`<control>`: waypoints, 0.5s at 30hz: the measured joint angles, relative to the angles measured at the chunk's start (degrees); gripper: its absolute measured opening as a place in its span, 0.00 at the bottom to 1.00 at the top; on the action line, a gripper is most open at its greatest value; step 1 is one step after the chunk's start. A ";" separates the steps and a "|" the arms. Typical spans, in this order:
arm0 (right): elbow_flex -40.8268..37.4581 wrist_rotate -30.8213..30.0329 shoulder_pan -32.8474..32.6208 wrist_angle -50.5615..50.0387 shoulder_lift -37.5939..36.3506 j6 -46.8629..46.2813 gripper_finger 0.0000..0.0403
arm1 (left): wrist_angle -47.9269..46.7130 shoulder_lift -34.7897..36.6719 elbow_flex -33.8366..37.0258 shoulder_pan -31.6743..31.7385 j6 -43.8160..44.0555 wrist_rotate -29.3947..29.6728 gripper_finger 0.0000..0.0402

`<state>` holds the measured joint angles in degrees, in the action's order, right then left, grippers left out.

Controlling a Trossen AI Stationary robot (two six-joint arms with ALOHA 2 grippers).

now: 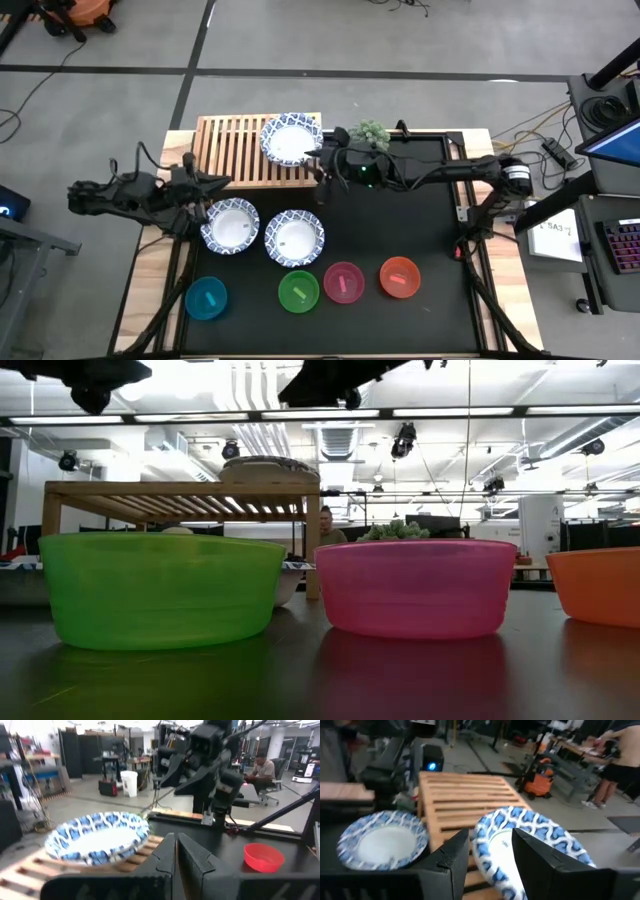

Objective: Place and stack bowls onto a shelf
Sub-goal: Put the blue bowl on the shelf

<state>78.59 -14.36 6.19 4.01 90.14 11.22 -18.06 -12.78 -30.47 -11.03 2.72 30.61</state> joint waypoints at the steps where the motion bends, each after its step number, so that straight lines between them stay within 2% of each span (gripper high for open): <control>1: 0.00 -0.03 -0.51 -1.36 -0.47 0.17 0.34 | -0.02 -0.07 0.57 -0.01 1.77 -0.04 0.00; 6: -0.63 0.01 -3.20 -7.13 -2.87 0.87 0.31 | -0.10 -0.56 4.15 -0.02 11.52 -0.08 0.00; 15: -8.09 1.01 -4.82 -6.07 -7.97 2.77 0.27 | 1.91 -3.82 5.26 -0.02 23.48 -5.20 0.00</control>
<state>70.50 -13.34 1.37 -2.07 82.17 13.99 -16.15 -16.60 -25.21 -11.05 26.20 25.41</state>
